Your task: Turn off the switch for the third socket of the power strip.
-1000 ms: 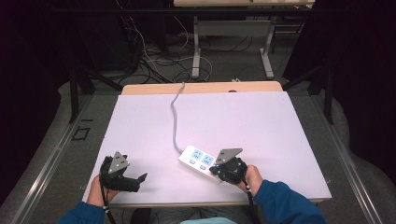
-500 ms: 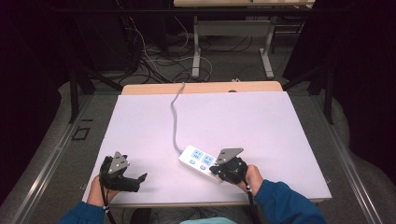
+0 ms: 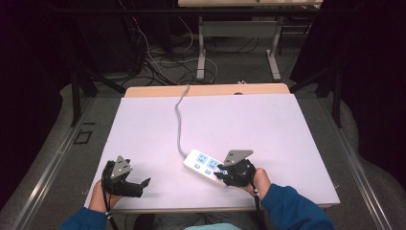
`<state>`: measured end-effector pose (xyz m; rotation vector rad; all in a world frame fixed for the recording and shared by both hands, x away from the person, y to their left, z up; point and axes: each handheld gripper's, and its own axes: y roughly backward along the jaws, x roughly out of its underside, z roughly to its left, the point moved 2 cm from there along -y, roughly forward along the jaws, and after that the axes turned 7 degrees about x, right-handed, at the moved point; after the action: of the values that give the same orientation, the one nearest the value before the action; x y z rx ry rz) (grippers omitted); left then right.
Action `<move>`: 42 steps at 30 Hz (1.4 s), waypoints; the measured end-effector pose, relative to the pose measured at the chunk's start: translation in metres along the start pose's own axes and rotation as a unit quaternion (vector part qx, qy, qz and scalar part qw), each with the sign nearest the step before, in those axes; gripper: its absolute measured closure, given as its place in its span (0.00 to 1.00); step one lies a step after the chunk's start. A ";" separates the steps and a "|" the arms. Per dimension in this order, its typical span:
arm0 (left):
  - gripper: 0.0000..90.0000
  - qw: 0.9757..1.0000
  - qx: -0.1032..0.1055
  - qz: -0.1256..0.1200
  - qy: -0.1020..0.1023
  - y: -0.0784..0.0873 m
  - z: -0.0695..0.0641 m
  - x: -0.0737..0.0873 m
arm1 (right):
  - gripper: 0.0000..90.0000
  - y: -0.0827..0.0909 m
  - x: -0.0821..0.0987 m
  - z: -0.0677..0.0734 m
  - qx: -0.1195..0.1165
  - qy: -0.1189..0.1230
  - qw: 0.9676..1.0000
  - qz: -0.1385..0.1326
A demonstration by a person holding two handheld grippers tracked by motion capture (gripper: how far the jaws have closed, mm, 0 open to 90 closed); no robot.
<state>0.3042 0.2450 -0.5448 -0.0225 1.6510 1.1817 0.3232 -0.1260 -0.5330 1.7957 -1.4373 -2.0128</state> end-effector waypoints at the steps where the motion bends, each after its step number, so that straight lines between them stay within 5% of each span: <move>1: 0.00 1.000 0.000 0.000 0.000 0.000 0.000 0.000 | 0.68 0.001 0.000 -0.001 0.001 -0.001 1.000 -0.002; 9: 0.00 1.000 -0.001 -0.002 0.000 -0.001 0.000 0.000 | 0.35 0.009 -0.001 -0.013 0.015 -0.007 1.000 -0.017; 14: 0.00 1.000 0.004 -0.001 0.003 0.000 -0.001 0.000 | 0.24 0.016 0.001 -0.020 0.027 -0.019 0.999 -0.025; 33: 0.00 1.000 -0.001 0.001 -0.002 0.001 0.001 0.000 | 0.01 0.036 0.016 -0.045 0.061 -0.063 0.995 -0.036; 42: 0.00 1.000 -0.004 -0.004 0.003 0.001 0.000 0.000 | 0.00 0.045 0.027 -0.055 0.084 -0.069 0.993 -0.035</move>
<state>0.3040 0.2458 -0.5445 -0.0381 1.6495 1.1832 0.3372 -0.1989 -0.5153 1.8260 -1.6501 -2.1483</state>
